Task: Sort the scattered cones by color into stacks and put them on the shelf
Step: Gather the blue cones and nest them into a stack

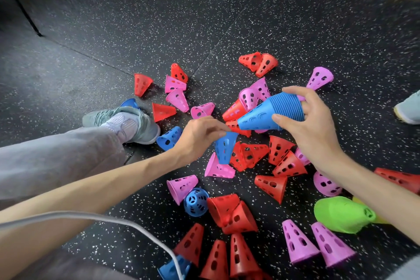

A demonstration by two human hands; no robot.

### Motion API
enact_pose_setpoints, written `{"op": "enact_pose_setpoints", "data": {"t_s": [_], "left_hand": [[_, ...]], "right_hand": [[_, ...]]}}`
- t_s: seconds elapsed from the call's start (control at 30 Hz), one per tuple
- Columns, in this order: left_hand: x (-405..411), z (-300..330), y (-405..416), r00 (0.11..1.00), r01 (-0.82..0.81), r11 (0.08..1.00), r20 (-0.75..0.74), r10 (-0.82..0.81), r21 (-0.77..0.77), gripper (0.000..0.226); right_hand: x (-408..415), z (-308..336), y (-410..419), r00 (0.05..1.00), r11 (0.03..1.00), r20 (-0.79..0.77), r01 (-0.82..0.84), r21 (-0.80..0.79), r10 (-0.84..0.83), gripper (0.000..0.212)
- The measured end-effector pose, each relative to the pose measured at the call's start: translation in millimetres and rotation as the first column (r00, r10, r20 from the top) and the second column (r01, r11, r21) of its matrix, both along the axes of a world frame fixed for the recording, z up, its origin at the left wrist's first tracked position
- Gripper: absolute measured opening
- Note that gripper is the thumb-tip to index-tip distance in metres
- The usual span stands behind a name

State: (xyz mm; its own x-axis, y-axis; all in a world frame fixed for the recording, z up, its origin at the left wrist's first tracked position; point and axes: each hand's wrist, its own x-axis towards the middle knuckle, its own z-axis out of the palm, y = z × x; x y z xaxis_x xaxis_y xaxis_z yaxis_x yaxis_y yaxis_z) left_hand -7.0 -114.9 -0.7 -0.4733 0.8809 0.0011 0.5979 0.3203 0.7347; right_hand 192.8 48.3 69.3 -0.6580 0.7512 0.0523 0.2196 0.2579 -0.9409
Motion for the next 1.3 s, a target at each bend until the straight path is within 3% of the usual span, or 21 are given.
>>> {"op": "enact_pose_setpoints", "data": {"t_s": [0.27, 0.77, 1.07, 1.3], "left_hand": [[17.5, 14.0, 5.5, 0.998, 0.041, 0.997, 0.05, -0.044, 0.069, 0.011], [20.8, 18.8, 9.4, 0.996, 0.085, 0.981, -0.019, -0.083, 0.172, 0.016], [32.4, 32.4, 14.5, 0.991, 0.132, 0.969, -0.028, -0.129, 0.209, 0.002], [43.5, 38.2, 17.2, 0.99, 0.138, 0.963, -0.014, -0.138, 0.232, 0.004]], "right_hand": [[-0.8, -3.4, 1.6, 0.999, 0.999, 0.001, -0.041, -0.021, 0.041, 0.051], [-0.2, -9.5, 4.4, 0.999, 0.999, 0.023, -0.048, -0.025, 0.049, 0.05], [-0.6, -5.7, -3.7, 0.986, 0.985, 0.028, -0.162, -0.062, 0.164, 0.053], [0.6, -1.5, -9.7, 0.978, 0.977, 0.024, -0.204, -0.066, 0.206, 0.053]]}}
